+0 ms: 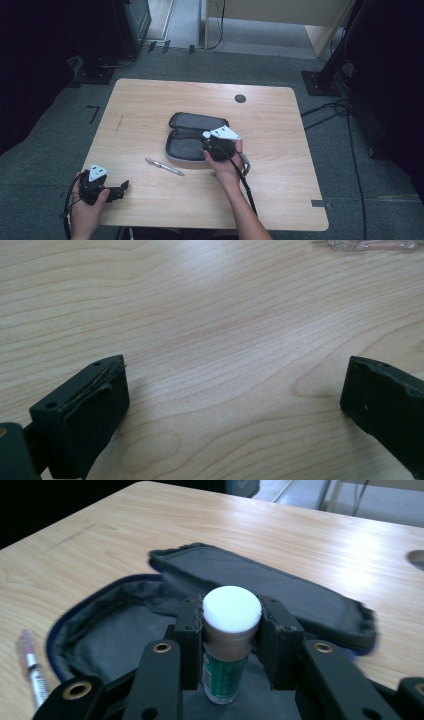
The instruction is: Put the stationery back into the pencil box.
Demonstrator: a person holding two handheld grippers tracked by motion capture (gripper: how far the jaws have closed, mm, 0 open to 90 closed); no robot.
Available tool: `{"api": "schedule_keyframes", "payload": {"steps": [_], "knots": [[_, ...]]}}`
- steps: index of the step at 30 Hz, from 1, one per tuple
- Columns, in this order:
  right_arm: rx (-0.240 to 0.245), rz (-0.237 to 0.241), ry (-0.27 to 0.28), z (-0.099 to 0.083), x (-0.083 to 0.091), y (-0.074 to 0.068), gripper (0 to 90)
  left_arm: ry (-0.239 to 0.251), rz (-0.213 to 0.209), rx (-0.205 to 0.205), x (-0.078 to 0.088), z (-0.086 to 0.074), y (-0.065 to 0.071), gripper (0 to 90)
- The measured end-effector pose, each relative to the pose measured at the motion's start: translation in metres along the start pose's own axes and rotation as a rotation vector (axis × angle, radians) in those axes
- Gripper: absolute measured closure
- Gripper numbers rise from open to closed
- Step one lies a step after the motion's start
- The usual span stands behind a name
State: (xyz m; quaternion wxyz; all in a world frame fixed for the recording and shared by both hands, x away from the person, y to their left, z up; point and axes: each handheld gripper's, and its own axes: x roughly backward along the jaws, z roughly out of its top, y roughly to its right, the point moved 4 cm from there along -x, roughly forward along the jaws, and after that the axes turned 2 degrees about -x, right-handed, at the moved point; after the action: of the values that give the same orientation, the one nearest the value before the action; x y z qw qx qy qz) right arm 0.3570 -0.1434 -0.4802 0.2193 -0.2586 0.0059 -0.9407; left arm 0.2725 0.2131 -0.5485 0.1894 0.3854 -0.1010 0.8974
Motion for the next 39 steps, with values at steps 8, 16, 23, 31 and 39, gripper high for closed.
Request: {"api": "schedule_keyframes", "payload": {"steps": [8,16,23,31,39], "knots": [[-0.037,0.069,0.024,0.007,-0.014,-0.024,65.5,0.0,0.0,0.0,0.0,0.0,0.0,0.0],[-0.067,0.095,0.019,0.006,-0.025,-0.031,65.5,0.0,-0.002,-0.001,0.0,0.0,0.0,0.0],[-0.064,0.116,-0.002,0.003,-0.022,-0.023,65.2,0.0,-0.002,-0.002,0.0,0.0,0.0,0.0],[-0.063,0.117,-0.03,-0.002,-0.012,-0.012,64.9,0.0,-0.002,-0.002,0.0,0.0,0.0,0.0],[-0.07,0.104,-0.08,-0.016,-0.002,0.007,64.9,0.0,-0.002,-0.003,0.0,0.0,0.0,0.0]]}}
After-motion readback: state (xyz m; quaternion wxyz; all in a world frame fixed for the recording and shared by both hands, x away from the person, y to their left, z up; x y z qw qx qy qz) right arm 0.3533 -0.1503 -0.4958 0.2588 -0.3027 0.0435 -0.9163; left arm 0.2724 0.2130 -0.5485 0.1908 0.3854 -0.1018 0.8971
